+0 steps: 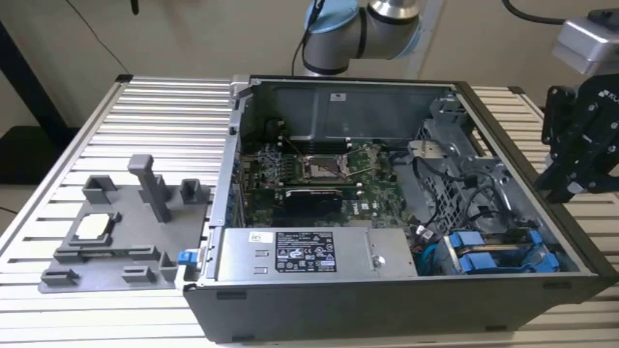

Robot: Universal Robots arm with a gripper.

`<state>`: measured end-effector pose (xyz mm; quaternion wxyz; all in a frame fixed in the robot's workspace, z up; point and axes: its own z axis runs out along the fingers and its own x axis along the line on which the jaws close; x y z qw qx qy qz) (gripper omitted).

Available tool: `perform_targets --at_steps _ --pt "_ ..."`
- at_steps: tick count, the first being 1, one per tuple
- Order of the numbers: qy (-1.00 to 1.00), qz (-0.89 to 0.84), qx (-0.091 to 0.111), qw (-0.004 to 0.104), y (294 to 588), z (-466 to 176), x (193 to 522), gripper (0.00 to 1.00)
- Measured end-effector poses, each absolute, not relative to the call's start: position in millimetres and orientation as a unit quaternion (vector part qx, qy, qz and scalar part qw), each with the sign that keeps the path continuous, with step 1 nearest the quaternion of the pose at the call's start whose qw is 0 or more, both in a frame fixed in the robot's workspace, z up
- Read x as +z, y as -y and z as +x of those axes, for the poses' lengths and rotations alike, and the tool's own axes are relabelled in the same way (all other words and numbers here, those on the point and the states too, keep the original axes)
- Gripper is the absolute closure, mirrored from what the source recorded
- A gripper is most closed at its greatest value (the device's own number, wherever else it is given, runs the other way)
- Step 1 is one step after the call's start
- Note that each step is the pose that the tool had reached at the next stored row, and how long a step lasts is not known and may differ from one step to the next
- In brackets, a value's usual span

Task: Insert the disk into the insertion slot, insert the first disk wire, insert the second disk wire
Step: 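Insert the first disk wire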

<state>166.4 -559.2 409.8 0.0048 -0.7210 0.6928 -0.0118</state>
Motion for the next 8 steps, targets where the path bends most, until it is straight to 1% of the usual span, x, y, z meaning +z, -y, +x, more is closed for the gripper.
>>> perform_targets --at_steps 8 --pt "-0.693 -0.721 -0.008 0.009 557.2 166.4 412.3 0.73"
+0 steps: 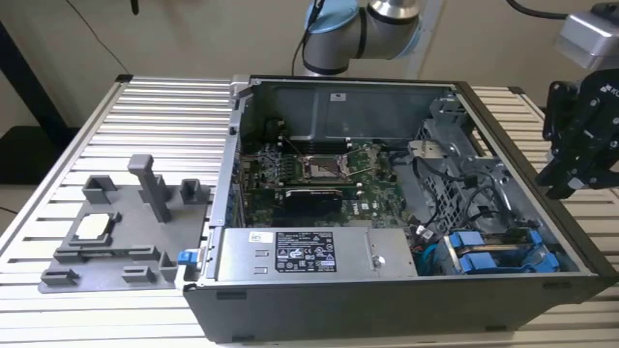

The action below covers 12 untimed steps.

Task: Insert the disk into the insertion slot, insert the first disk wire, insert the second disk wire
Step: 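Insert the first disk wire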

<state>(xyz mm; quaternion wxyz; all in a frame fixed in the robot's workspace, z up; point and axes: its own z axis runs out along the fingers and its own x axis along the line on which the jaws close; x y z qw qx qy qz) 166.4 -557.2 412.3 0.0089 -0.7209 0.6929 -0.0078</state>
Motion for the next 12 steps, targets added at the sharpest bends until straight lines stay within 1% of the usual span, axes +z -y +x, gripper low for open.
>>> perform_targets --at_steps 7,12 --pt "-0.693 -0.721 -0.01 0.007 535 165 413 0.73" --pt "-0.693 -0.721 -0.016 0.012 529 150 411 0.73"
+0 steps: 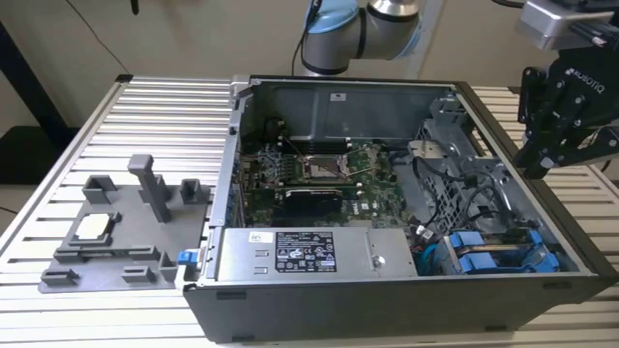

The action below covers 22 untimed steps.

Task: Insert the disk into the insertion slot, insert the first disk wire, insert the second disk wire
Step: 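Insert the first disk wire, then insert the second disk wire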

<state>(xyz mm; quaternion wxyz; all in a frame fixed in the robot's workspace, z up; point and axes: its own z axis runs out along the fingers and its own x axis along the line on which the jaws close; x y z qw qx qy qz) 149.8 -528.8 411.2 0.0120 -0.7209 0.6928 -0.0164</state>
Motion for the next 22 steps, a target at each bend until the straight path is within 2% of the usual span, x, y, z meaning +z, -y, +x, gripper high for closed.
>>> perform_targets --at_steps 6,11,13,18,22 --pt "-0.692 -0.72 -0.031 0.025 526 124 407 0.73" --pt "-0.692 -0.72 -0.042 0.029 520 105 402 0.73" --pt "-0.692 -0.72 -0.046 0.025 514 103 401 0.73" --pt "-0.69 -0.721 -0.068 0.002 501 99 399 0.73" --pt "-0.689 -0.721 -0.077 -0.007 499 93 396 0.73"
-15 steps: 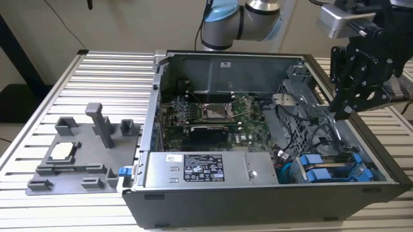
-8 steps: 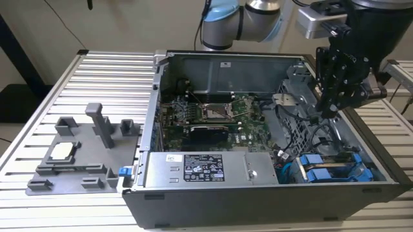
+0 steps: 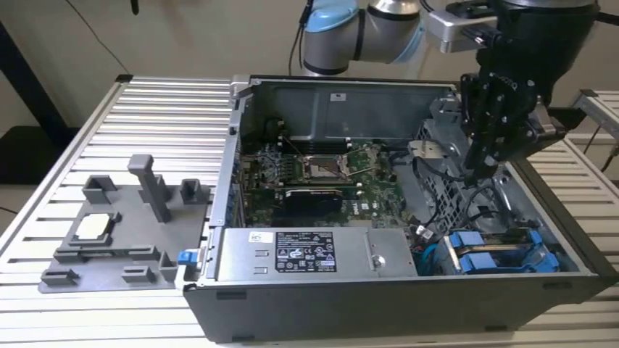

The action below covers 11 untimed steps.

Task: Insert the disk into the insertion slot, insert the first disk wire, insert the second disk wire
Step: 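Insert the second disk wire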

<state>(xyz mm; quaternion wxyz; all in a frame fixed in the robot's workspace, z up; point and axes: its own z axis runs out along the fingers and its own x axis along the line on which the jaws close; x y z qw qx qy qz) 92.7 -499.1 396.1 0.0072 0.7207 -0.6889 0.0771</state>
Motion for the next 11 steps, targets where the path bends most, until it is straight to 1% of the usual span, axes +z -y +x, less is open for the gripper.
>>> perform_targets --at_steps 11 --pt "0.687 0.721 0.09 0.019 499 88 383 0.73"
